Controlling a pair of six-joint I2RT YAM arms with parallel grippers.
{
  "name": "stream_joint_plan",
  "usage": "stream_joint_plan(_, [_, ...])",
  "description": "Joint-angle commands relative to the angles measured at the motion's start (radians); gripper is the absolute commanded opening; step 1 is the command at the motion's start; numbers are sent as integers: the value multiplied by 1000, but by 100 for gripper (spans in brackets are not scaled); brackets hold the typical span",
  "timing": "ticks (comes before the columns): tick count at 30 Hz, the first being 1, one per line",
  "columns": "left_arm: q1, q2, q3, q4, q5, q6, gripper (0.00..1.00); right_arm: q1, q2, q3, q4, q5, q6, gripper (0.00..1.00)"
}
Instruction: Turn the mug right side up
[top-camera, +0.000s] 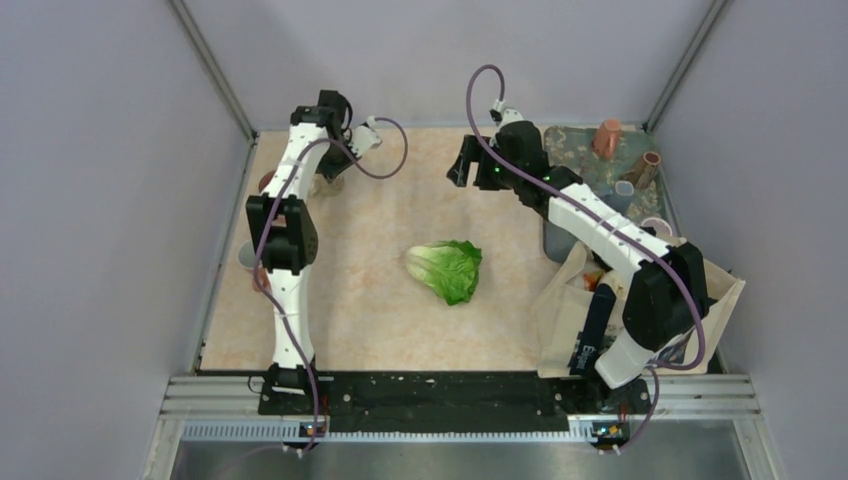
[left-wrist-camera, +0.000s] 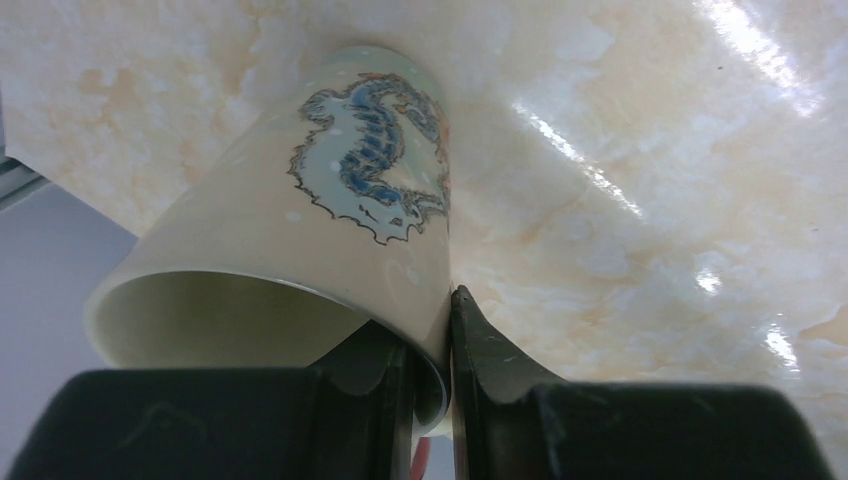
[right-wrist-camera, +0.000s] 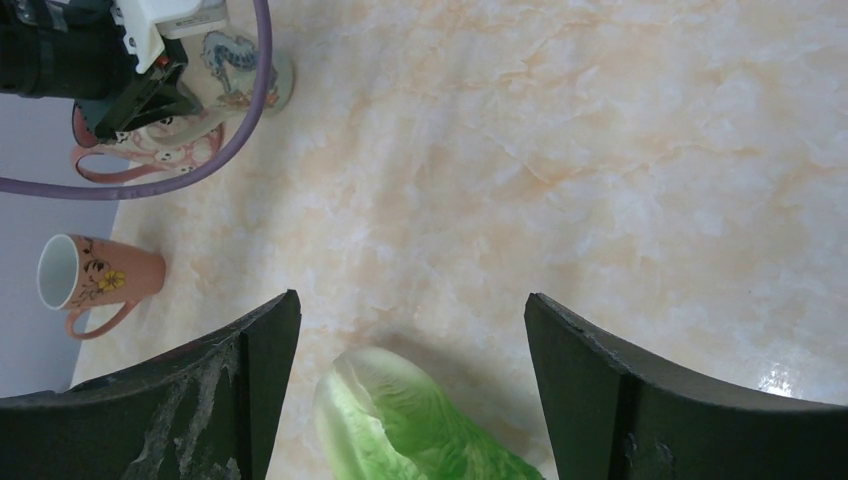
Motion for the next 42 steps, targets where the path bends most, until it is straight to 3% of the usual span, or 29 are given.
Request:
stream_joint_plan(1, [30, 3, 49, 93, -57, 62, 0, -10, -53, 19, 4, 22, -15, 82])
stream_joint_plan(3, [36, 3, 45, 116, -54, 53, 5, -16, -53, 18, 4, 26, -14, 83])
stream_joint_plan(8, [41, -84, -70, 279, -20, 17, 48, -47, -64, 10, 1, 65, -35, 83])
stream_joint_plan(12, [41, -189, -180, 439, 12, -13, 64, -113, -66, 10, -12, 132, -75, 84])
stream_joint_plan(18, [39, -291, -197, 422, 177, -81, 74, -254, -26, 39, -6, 376, -232, 84])
stream_joint_plan(22, [37, -357, -204, 356, 282, -167, 78, -331, 81, 107, -5, 452, -364, 84])
stream_joint_plan(31, [37, -471, -311, 247, 440, -309, 79, -497, 324, 287, -48, 472, -458, 81])
stream_joint_plan(42, [38, -385, -192, 56, 507, -351, 77, -659, 540, 419, -8, 321, -520, 68])
